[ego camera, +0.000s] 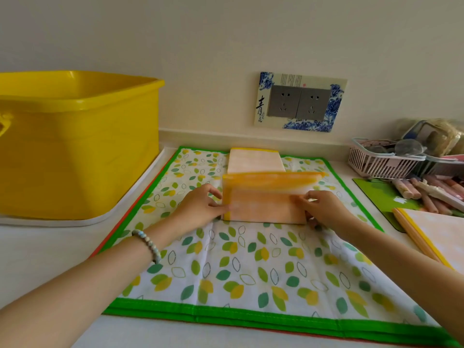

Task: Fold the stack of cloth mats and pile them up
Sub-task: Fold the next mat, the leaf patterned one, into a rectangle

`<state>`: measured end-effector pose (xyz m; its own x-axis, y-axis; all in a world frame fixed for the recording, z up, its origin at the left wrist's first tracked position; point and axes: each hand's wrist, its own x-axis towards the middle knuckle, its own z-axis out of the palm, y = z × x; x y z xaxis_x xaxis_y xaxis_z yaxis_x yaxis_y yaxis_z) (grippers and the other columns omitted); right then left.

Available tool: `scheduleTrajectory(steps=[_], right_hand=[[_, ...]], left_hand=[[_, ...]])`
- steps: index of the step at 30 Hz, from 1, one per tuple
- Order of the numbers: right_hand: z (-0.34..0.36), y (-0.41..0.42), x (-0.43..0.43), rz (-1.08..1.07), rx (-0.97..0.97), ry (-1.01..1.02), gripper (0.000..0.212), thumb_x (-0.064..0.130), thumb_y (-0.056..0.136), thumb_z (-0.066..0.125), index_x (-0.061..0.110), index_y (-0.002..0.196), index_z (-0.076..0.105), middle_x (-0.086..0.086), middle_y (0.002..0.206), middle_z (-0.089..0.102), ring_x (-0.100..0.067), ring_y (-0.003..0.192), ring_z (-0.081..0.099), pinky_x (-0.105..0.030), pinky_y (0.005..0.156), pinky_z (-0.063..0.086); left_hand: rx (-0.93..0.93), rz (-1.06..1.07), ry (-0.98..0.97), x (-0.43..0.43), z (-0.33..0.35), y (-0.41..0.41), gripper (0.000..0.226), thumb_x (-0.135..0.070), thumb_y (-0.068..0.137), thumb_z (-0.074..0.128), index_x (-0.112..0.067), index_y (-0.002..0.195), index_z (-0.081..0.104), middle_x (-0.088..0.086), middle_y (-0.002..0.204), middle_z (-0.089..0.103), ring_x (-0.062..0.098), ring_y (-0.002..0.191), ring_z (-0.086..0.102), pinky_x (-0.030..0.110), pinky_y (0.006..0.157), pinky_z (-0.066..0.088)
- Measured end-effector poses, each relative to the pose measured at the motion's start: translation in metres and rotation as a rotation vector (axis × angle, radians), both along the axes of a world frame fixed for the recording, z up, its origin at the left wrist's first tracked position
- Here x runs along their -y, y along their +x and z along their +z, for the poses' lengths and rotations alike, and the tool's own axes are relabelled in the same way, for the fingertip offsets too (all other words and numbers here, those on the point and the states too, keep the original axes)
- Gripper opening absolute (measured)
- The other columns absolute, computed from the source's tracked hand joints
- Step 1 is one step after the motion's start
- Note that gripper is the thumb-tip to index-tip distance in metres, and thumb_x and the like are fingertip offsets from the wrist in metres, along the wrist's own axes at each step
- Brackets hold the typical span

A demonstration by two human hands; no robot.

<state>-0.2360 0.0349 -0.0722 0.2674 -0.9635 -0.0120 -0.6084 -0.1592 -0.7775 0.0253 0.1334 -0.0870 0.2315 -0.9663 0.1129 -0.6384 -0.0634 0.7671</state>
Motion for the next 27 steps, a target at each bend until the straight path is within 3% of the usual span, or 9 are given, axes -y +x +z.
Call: scheduleTrajectory(steps=[5, 8, 11, 14, 18, 21, 23, 25, 27], right_hand=[[0.005, 0.006, 0.003, -0.028, -0.024, 0.092, 0.028, 0.042, 0.083, 0.066, 0.015, 0.078, 0.066, -0.006, 0.064, 0.064, -0.014, 0.042, 0.053, -0.022, 0.042, 0.045], [0.006, 0.01, 0.005, -0.046, -0.083, 0.094, 0.026, 0.04, 0.083, 0.068, 0.015, 0.077, 0.066, -0.005, 0.063, 0.061, -0.014, 0.041, 0.052, -0.02, 0.039, 0.041], [0.007, 0.011, 0.007, -0.042, -0.117, 0.106, 0.025, 0.04, 0.082, 0.068, 0.016, 0.075, 0.066, -0.005, 0.065, 0.063, -0.014, 0.043, 0.056, -0.018, 0.038, 0.044], [0.006, 0.013, 0.009, -0.041, -0.15, 0.089, 0.025, 0.041, 0.081, 0.068, 0.019, 0.07, 0.064, -0.004, 0.063, 0.063, -0.013, 0.042, 0.057, -0.017, 0.039, 0.048], [0.007, 0.015, 0.007, -0.054, -0.163, 0.083, 0.025, 0.041, 0.082, 0.068, 0.016, 0.081, 0.064, -0.001, 0.068, 0.062, -0.013, 0.043, 0.058, -0.017, 0.039, 0.049], [0.009, 0.017, -0.004, -0.07, -0.163, -0.025, 0.034, 0.038, 0.086, 0.064, 0.017, 0.111, 0.053, -0.003, 0.099, 0.063, -0.017, 0.067, 0.064, -0.028, 0.059, 0.056], [0.004, 0.015, -0.019, 0.037, -0.29, -0.375, 0.046, 0.041, 0.09, 0.055, 0.021, 0.13, 0.043, 0.0, 0.132, 0.05, -0.017, 0.1, 0.06, -0.03, 0.084, 0.05], [-0.001, 0.015, -0.04, 0.265, -0.424, -0.597, 0.052, 0.047, 0.095, 0.039, 0.028, 0.143, 0.031, 0.009, 0.152, 0.028, -0.011, 0.134, 0.034, -0.027, 0.11, 0.024], [-0.007, 0.017, -0.055, 0.47, -0.529, -0.549, 0.054, 0.051, 0.096, 0.024, 0.034, 0.147, 0.017, 0.017, 0.155, 0.009, 0.001, 0.142, 0.004, -0.02, 0.113, -0.005]], left_hand=[[-0.009, 0.03, -0.008, 0.005, -0.008, 0.001, 0.039, -0.046, 0.075, 0.073, -0.026, 0.089, 0.043, -0.008, 0.057, 0.065, 0.006, 0.058, 0.057, 0.026, 0.059, 0.041], [0.018, 0.057, 0.013, 0.005, -0.004, -0.002, 0.038, -0.043, 0.077, 0.073, -0.024, 0.091, 0.043, 0.008, 0.077, 0.07, 0.019, 0.068, 0.06, 0.032, 0.064, 0.043], [0.245, 0.06, -0.031, 0.003, 0.0, -0.012, 0.034, -0.04, 0.083, 0.067, -0.022, 0.101, 0.045, -0.001, 0.084, 0.061, 0.017, 0.075, 0.059, 0.032, 0.066, 0.045], [0.397, -0.028, -0.12, 0.005, 0.0, -0.023, 0.041, -0.041, 0.089, 0.058, -0.03, 0.126, 0.046, -0.004, 0.123, 0.047, 0.014, 0.112, 0.047, 0.03, 0.087, 0.042], [0.472, -0.199, 0.045, 0.012, -0.003, -0.031, 0.054, -0.054, 0.094, 0.038, -0.039, 0.145, 0.027, -0.009, 0.158, 0.012, 0.013, 0.144, 0.007, 0.034, 0.115, 0.006], [0.575, -0.238, 0.168, 0.015, -0.013, -0.03, 0.057, -0.06, 0.095, 0.025, -0.042, 0.148, 0.013, -0.008, 0.159, -0.002, 0.013, 0.145, -0.005, 0.034, 0.115, -0.005], [0.594, -0.24, 0.18, 0.016, -0.016, -0.029, 0.058, -0.061, 0.094, 0.022, -0.042, 0.148, 0.01, -0.007, 0.159, -0.004, 0.013, 0.145, -0.007, 0.033, 0.115, -0.007], [0.6, -0.24, 0.178, 0.018, -0.018, -0.028, 0.058, -0.06, 0.095, 0.022, -0.043, 0.148, 0.008, -0.008, 0.159, -0.006, 0.012, 0.145, -0.009, 0.033, 0.114, -0.009], [0.612, -0.242, 0.173, 0.018, -0.018, -0.029, 0.058, -0.06, 0.095, 0.021, -0.042, 0.149, 0.007, -0.008, 0.159, -0.009, 0.012, 0.145, -0.011, 0.033, 0.114, -0.01]])
